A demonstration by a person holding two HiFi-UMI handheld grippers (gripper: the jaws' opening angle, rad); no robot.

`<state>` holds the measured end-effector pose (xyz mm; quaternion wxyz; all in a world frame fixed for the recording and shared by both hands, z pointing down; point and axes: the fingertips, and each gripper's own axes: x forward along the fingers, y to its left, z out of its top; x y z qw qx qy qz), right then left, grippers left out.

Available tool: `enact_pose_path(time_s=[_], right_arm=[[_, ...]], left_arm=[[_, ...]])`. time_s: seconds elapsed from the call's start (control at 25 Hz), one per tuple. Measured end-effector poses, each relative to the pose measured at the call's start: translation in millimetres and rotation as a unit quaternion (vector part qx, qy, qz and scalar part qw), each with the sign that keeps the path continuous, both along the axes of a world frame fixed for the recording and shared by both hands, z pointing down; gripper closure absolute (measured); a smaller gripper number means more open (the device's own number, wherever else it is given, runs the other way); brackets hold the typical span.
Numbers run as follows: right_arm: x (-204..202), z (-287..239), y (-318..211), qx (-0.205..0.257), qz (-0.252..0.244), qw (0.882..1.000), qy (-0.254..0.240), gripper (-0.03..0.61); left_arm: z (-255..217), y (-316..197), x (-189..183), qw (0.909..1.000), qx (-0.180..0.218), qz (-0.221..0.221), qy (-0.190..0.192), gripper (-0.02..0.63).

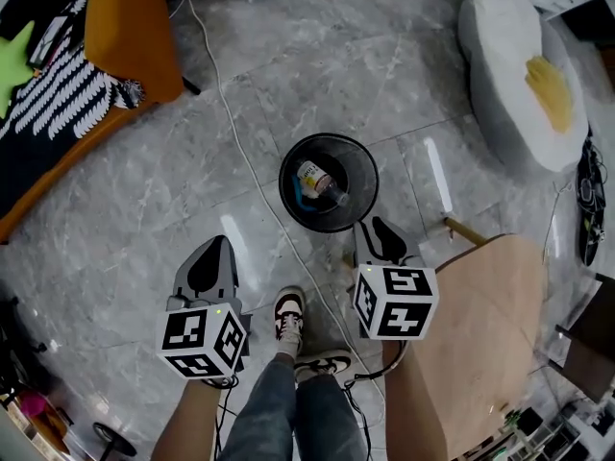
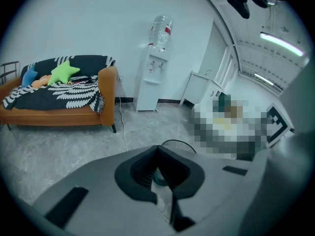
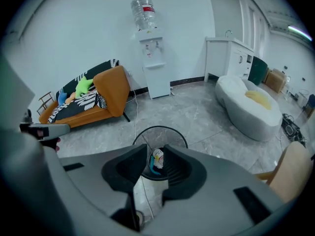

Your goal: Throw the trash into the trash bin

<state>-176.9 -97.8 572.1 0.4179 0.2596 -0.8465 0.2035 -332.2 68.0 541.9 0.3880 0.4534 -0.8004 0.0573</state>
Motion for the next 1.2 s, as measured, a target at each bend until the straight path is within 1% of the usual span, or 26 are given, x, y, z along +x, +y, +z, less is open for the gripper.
enact_pose_path(time_s=[0.12,0.24,0.32,0.4,0.48,0.56,0.64,0.72,0.8,0.92,1.0,1.08,1.16,1.2], right_arm=[[12.0,-20.0,-0.8,0.007,0.010,1.000,-0.007,0.474],[29.2,-49.4,-3.3,0.016,0.026,0.999,-0.016,0.481],[47.0,-76.2,-3.2,0.023,0.045,0.998,-0.022,0.495],[70.5,-108.3,-2.4,0.028,0.076,0.996,-0.032,0.524],[98.6,-145.8,-1.9,0.033,0.114,0.992,-0.047,0.541],[132.0,-189.4,-1.3,0.045,0.148,0.986,-0.061,0.578],[168.0,-236.5,-0.7,0.062,0.177,0.979,-0.076,0.578],[203.0,-285.1,-3.6,0.088,0.210,0.969,-0.095,0.578],[240.7,-333.6,-3.6,0.122,0.242,0.957,-0.108,0.578],[313.2,-404.6,17.3,0.169,0.277,0.939,-0.111,0.578],[361.2,-448.5,34.3,0.207,0.305,0.922,-0.118,0.578],[403.0,-485.4,51.2,0.247,0.332,0.902,-0.120,0.578],[441.5,-510.5,67.5,0.276,0.357,0.885,-0.114,0.578],[460.0,-518.7,74.8,0.284,0.370,0.878,-0.111,0.578]], left_arm=[[-14.3,-1.7,10.8,1.0000,0.004,0.008,-0.002,0.621],[-38.5,-2.7,21.1,0.9998,0.012,0.012,-0.007,0.621],[-61.9,-2.4,30.1,0.9997,0.019,0.016,-0.009,0.621],[-90.9,-4.0,40.1,0.9992,0.028,0.024,-0.013,0.621],[-125.0,-8.2,49.1,0.9986,0.040,0.029,-0.017,0.621],[-163.5,-13.5,58.4,0.9979,0.055,0.030,-0.018,0.621],[-205.9,-20.6,67.0,0.9965,0.071,0.037,-0.024,0.621],[-251.8,-34.1,71.4,0.9933,0.092,0.057,-0.039,0.621],[-300.3,-45.8,79.5,0.9876,0.118,0.088,-0.055,0.621],[-374.9,-38.6,117.8,0.9756,0.146,0.146,-0.076,0.621],[-424.7,-37.8,146.1,0.9606,0.172,0.195,-0.099,0.621],[-469.3,-41.7,169.0,0.9419,0.199,0.240,-0.124,0.621],[-502.6,-45.1,186.7,0.9275,0.218,0.266,-0.146,0.621],[-515.3,-47.7,194.2,0.9232,0.226,0.270,-0.153,0.621]])
